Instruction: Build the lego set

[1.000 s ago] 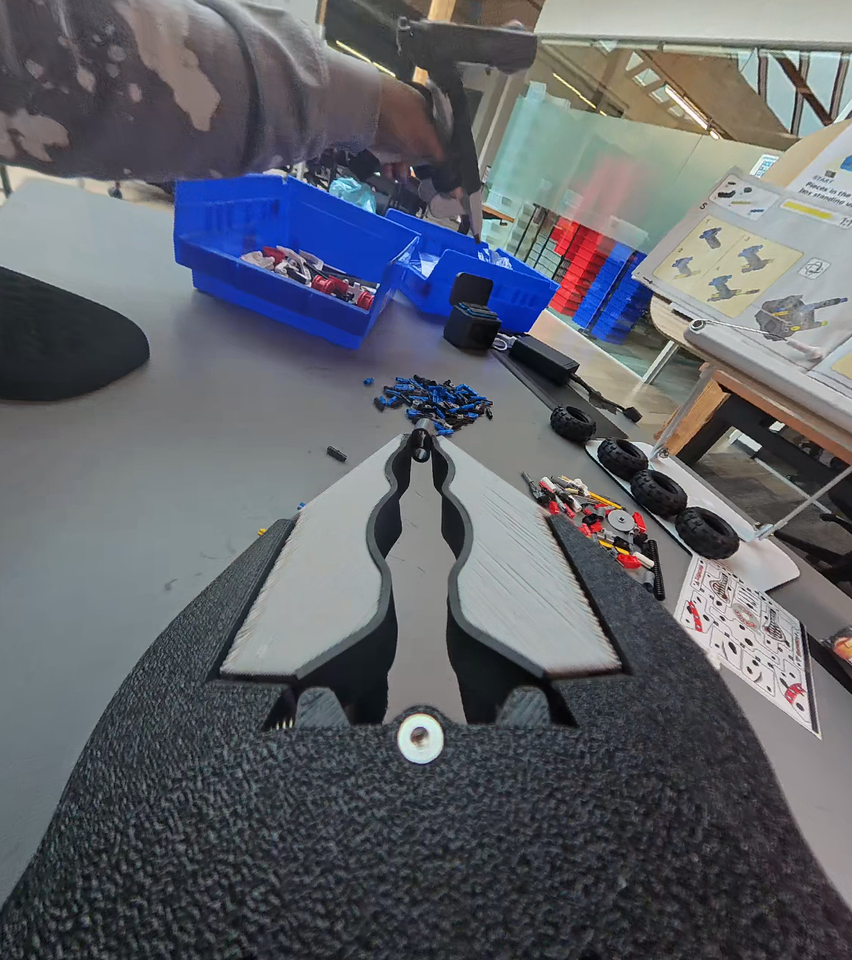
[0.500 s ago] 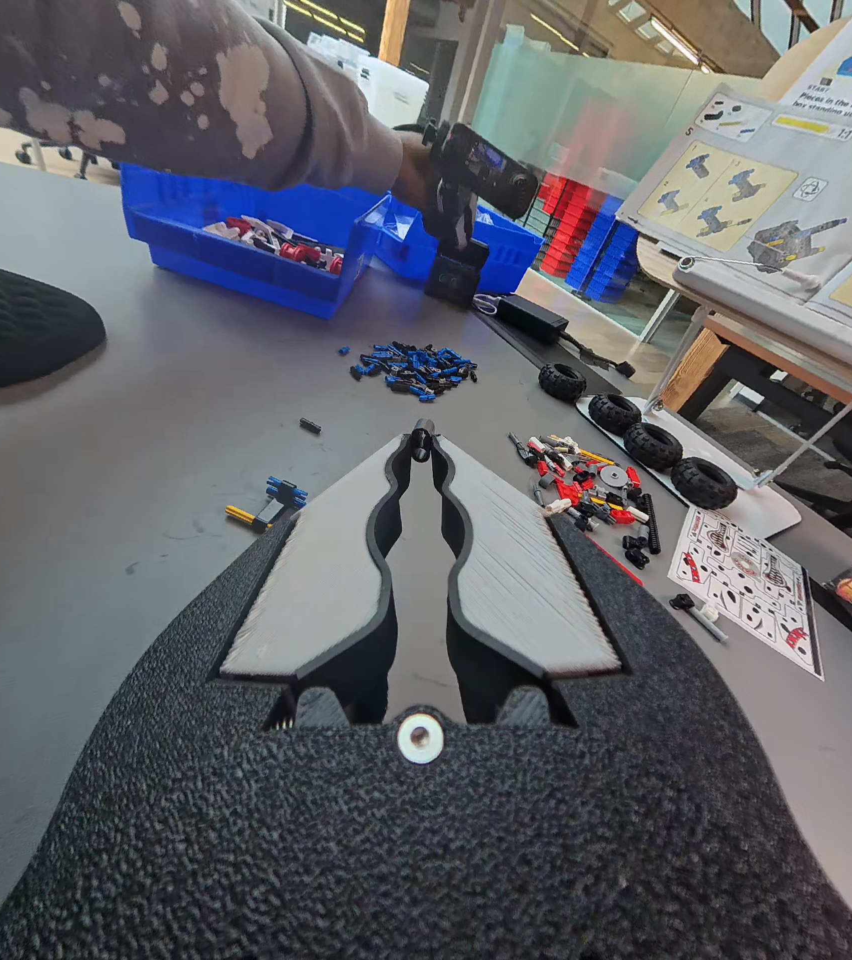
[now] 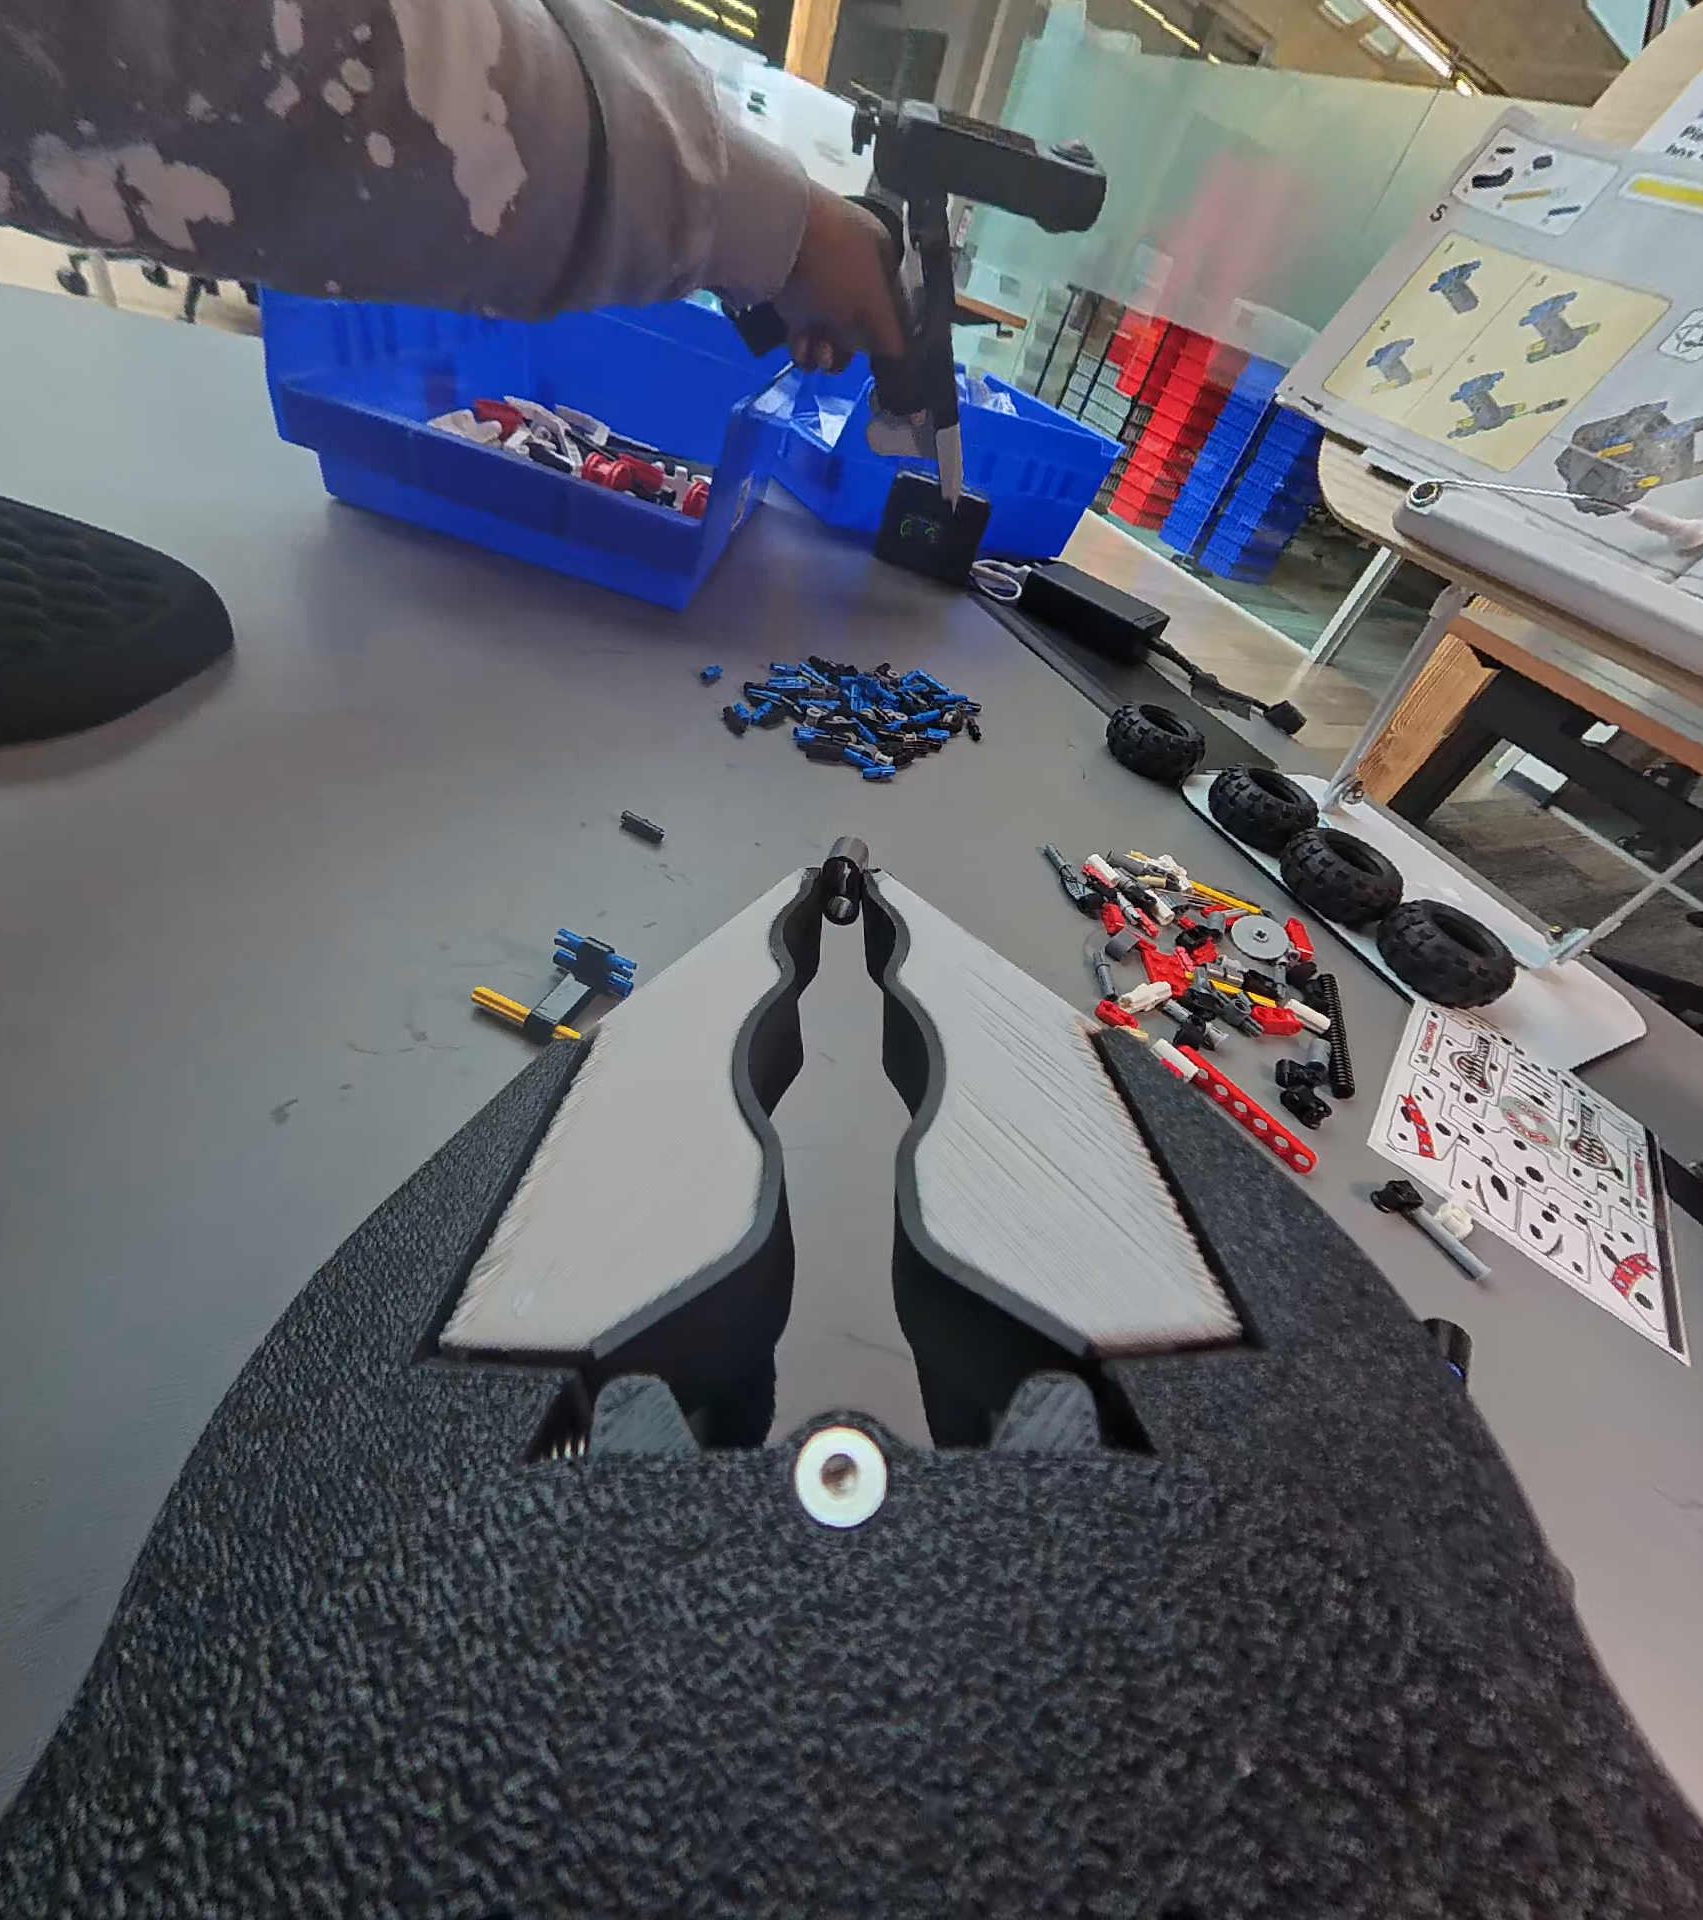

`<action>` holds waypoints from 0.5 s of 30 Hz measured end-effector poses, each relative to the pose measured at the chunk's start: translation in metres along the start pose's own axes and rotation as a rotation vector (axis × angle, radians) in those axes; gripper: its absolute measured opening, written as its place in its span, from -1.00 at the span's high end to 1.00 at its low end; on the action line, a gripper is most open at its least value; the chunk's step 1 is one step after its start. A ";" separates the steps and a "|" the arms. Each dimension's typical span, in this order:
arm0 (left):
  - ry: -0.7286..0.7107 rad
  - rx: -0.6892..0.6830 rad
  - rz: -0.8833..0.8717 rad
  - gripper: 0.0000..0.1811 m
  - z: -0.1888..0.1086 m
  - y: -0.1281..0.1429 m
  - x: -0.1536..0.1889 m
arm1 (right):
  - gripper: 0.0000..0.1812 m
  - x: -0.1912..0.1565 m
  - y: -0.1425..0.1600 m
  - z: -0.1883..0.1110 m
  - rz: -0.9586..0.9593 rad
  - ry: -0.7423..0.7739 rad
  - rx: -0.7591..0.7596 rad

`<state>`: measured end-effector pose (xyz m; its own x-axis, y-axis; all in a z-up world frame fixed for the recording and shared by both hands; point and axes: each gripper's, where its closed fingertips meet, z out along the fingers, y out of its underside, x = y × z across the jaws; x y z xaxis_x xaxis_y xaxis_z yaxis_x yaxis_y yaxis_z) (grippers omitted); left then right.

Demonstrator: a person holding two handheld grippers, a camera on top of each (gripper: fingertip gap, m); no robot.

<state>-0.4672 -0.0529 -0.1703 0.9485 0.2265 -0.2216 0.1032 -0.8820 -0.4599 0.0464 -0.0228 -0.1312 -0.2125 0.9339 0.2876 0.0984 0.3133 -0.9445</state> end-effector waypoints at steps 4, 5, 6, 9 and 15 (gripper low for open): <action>-0.044 0.122 0.038 0.72 -0.019 -0.023 0.005 | 0.91 0.003 0.000 -0.001 0.013 0.008 0.003; -0.034 0.190 0.036 0.74 -0.031 -0.034 0.013 | 0.91 0.003 -0.001 -0.001 0.014 0.009 0.007; 0.001 0.271 0.034 0.76 -0.046 -0.046 0.029 | 0.91 0.003 -0.002 -0.002 0.014 0.011 0.010; 0.178 0.537 0.061 0.81 -0.109 -0.072 0.112 | 0.91 0.004 -0.004 -0.003 0.014 0.012 0.019; 0.589 0.506 0.322 0.61 -0.169 0.002 0.341 | 0.92 -0.011 0.003 0.000 0.029 -0.077 -0.026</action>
<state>-0.0930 -0.0471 -0.1014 0.9244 -0.3813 0.0128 -0.2126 -0.5428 -0.8125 0.0488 -0.0327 -0.1372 -0.2832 0.9269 0.2461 0.1307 0.2915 -0.9476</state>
